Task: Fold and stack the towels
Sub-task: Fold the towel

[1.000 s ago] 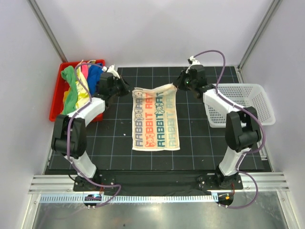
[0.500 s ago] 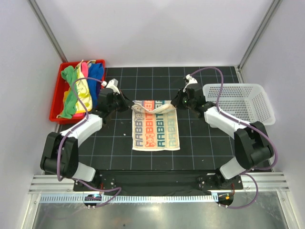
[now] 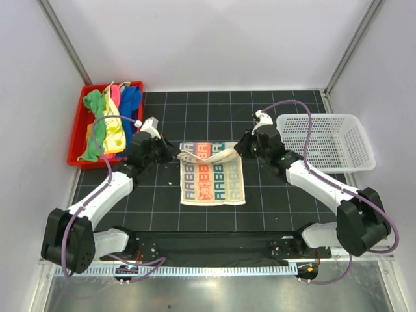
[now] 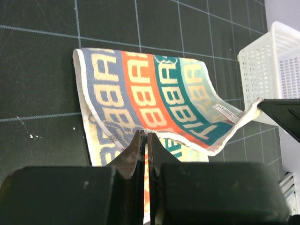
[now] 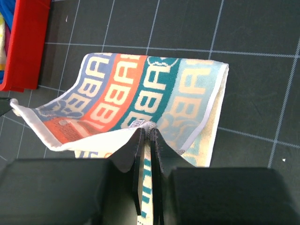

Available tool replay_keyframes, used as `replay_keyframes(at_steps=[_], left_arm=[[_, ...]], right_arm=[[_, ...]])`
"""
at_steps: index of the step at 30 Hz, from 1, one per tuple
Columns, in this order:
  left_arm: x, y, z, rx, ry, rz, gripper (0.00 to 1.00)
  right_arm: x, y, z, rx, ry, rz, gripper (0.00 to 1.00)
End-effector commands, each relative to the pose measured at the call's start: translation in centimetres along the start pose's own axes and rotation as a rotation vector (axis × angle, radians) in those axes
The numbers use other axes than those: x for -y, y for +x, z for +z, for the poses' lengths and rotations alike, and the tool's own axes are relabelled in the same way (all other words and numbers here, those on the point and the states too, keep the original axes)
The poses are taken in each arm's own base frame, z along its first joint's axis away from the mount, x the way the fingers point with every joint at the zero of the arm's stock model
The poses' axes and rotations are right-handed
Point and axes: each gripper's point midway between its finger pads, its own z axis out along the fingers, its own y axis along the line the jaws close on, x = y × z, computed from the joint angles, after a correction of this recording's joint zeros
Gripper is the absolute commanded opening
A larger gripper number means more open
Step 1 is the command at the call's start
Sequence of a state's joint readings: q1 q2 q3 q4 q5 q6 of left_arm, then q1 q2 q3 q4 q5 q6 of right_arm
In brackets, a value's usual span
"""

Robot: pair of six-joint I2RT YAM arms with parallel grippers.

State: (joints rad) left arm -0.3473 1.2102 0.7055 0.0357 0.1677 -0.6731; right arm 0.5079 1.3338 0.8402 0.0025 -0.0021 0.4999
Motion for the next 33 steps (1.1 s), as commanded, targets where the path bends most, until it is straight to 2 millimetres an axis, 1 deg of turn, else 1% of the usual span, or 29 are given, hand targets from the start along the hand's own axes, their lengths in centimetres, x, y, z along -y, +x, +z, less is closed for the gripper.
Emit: replay_keyframes(at_steps=[1, 2, 3, 5, 6, 8, 11, 14, 17, 20, 24, 30, 31, 33], left_arm=[[0.0, 0.2, -1.1, 0.01, -0.005, 0.019, 0.0], [0.0, 0.6, -1.5, -0.002, -0.007, 0.018, 0.0], [-0.2, 1.3, -1.6, -0.019, -0.01, 0.018, 0.0], [-0.1, 1.8, -2.0, -0.024, -0.008, 0.027, 0.0], [-0.1, 2.1, -2.1, -0.029, -0.006, 0.027, 0.0], [-0.5, 2.8, -2.3, -0.039, -0.019, 0.025, 0.0], [-0.1, 4.0, -2.5, -0.055, -0.014, 0.034, 0.0], [-0.3, 4.9, -2.5, -0.064, -0.032, 0.038, 0.0], [-0.5, 5.3, -2.5, -0.074, -0.039, 0.026, 0.0], [0.0, 6.0, -2.6, -0.09, -0.028, 0.034, 0.0], [-0.8, 6.9, -2.6, -0.108, -0.06, 0.037, 0.0], [-1.4, 8.4, -3.0, -0.141, -0.071, 0.026, 0.0], [-1.9, 8.9, -3.1, -0.153, -0.085, 0.026, 0.0], [-2.4, 9.0, -3.2, -0.151, -0.108, 0.026, 0.0]], right_arm=[[-0.7, -1.2, -1.7, 0.065, -0.008, -0.008, 0.01], [-0.4, -0.5, -1.9, 0.045, 0.006, -0.007, 0.01], [-0.6, -0.6, -2.3, 0.052, 0.001, -0.006, 0.01], [-0.5, 0.2, -2.6, 0.038, 0.003, -0.004, 0.01], [-0.6, 0.2, -2.8, 0.039, -0.001, -0.007, 0.01], [-0.4, 0.9, -3.1, 0.025, 0.008, -0.008, 0.01], [-0.1, 1.8, -3.2, 0.01, 0.014, -0.004, 0.01], [-0.2, 3.0, -3.3, -0.019, 0.018, -0.004, 0.01], [0.3, 3.6, -3.4, -0.03, 0.041, -0.01, 0.01], [0.6, 4.3, -3.4, -0.045, 0.051, -0.005, 0.01], [0.9, 5.3, -3.5, -0.064, 0.058, -0.005, 0.01], [1.3, 6.5, -3.6, -0.1, 0.062, 0.003, 0.01], [1.4, 6.9, -3.6, -0.109, 0.061, 0.005, 0.01], [1.2, 7.4, -3.7, -0.12, 0.049, 0.009, 0.01]])
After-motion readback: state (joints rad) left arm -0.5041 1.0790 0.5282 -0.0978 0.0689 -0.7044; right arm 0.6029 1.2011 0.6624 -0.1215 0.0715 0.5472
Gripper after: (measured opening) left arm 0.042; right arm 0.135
